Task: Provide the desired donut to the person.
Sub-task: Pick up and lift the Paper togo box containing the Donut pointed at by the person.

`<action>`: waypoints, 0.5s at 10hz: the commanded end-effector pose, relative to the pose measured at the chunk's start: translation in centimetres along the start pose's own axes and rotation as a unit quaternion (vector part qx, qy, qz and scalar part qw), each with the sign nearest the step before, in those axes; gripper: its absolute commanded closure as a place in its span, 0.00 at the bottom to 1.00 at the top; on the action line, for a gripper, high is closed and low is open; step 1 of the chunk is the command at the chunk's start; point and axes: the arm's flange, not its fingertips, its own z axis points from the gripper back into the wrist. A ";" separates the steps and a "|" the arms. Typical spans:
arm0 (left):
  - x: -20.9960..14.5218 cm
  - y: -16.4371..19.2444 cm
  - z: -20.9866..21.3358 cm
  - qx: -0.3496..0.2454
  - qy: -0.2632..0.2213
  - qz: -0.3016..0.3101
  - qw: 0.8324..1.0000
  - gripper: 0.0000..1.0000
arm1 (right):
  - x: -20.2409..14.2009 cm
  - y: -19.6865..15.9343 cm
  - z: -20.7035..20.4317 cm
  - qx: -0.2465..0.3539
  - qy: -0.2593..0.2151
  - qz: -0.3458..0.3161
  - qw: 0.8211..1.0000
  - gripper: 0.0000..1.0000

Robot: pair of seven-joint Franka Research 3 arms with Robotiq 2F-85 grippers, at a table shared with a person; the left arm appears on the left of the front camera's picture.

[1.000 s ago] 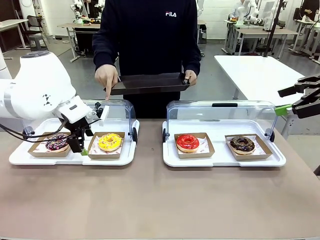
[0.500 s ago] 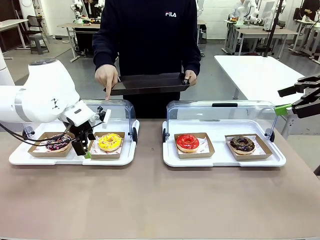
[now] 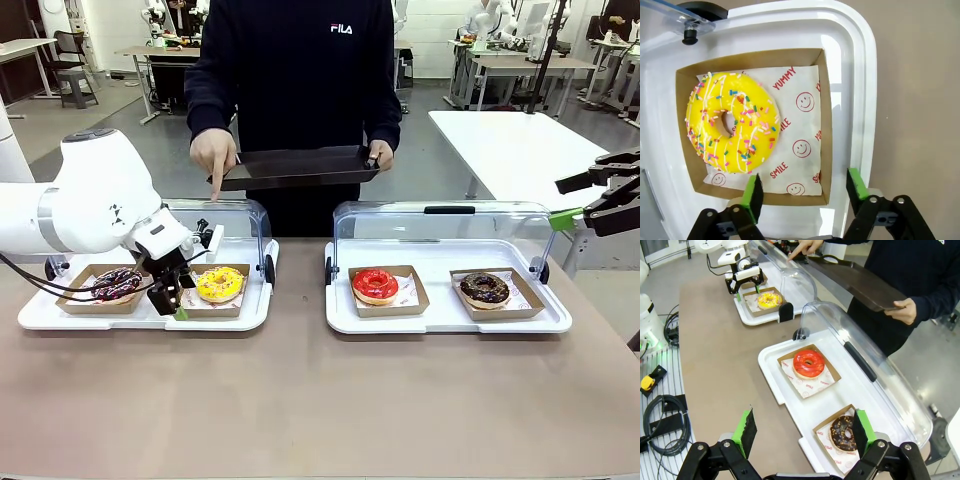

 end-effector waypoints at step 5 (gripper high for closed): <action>-0.6 0.0 -0.5 -0.002 0.006 0.002 1.000 0.94 | 0.0 -0.2 -0.3 0.004 -0.007 -0.002 1.000 0.00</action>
